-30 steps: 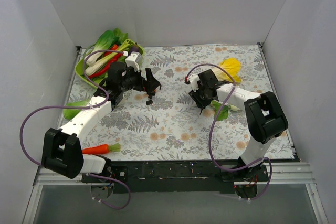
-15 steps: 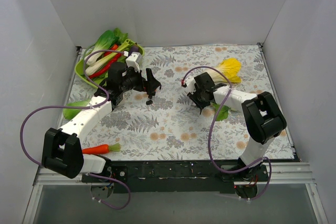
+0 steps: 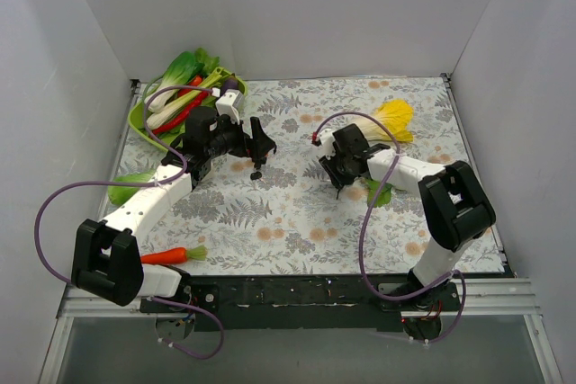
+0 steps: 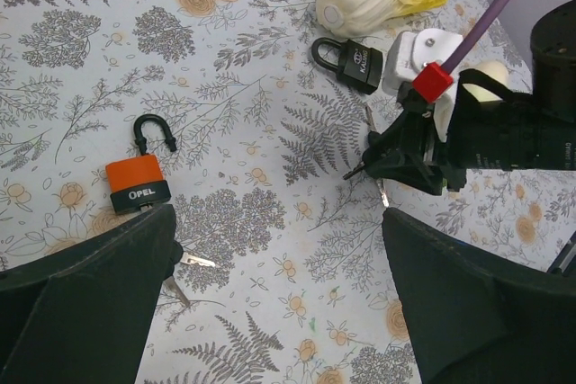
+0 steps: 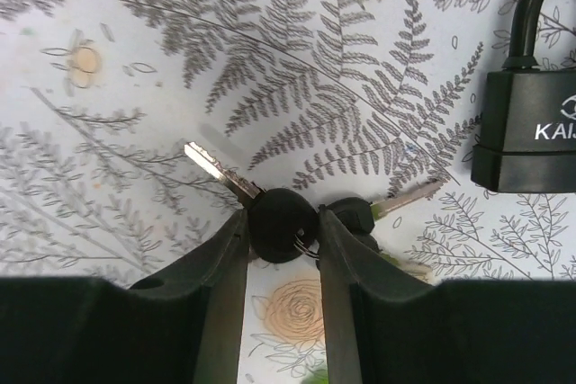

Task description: Unlock with the key

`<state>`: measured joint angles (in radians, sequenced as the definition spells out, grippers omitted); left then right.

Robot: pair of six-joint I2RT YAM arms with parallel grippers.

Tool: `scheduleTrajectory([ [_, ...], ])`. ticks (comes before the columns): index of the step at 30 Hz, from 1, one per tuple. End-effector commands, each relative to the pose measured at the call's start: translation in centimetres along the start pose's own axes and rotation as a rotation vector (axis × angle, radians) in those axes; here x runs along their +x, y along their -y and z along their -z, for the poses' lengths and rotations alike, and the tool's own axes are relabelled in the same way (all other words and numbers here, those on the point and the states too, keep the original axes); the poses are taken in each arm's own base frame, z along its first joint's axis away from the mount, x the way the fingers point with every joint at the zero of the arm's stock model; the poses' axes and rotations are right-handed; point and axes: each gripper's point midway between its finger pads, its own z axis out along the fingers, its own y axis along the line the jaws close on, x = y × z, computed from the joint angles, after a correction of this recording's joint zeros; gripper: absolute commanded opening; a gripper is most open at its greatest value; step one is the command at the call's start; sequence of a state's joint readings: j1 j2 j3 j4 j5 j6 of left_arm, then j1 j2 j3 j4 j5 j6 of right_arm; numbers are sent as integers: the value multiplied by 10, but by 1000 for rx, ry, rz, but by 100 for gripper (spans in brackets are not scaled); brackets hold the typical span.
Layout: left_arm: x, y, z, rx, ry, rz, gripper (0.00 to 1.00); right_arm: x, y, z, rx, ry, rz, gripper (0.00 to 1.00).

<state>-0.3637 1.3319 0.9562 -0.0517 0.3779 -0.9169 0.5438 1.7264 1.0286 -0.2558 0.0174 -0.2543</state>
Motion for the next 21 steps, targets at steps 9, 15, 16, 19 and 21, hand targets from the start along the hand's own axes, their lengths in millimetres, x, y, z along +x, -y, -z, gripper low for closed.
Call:
scheduleTrajectory([
  [9, 24, 22, -18, 143, -91, 139, 98, -80, -41, 47, -128, 362, -139, 5],
  [15, 45, 41, -30, 279, -176, 213, 95, -100, -66, 63, -129, 449, -130, 5],
  [16, 49, 46, -30, 305, -195, 224, 95, -106, -68, 69, -126, 473, -123, 5],
  [19, 58, 51, -34, 327, -229, 240, 91, -116, -74, 81, -120, 520, -112, 5],
  [21, 61, 57, -34, 361, -249, 244, 86, -121, -74, 86, -111, 536, -113, 5],
])
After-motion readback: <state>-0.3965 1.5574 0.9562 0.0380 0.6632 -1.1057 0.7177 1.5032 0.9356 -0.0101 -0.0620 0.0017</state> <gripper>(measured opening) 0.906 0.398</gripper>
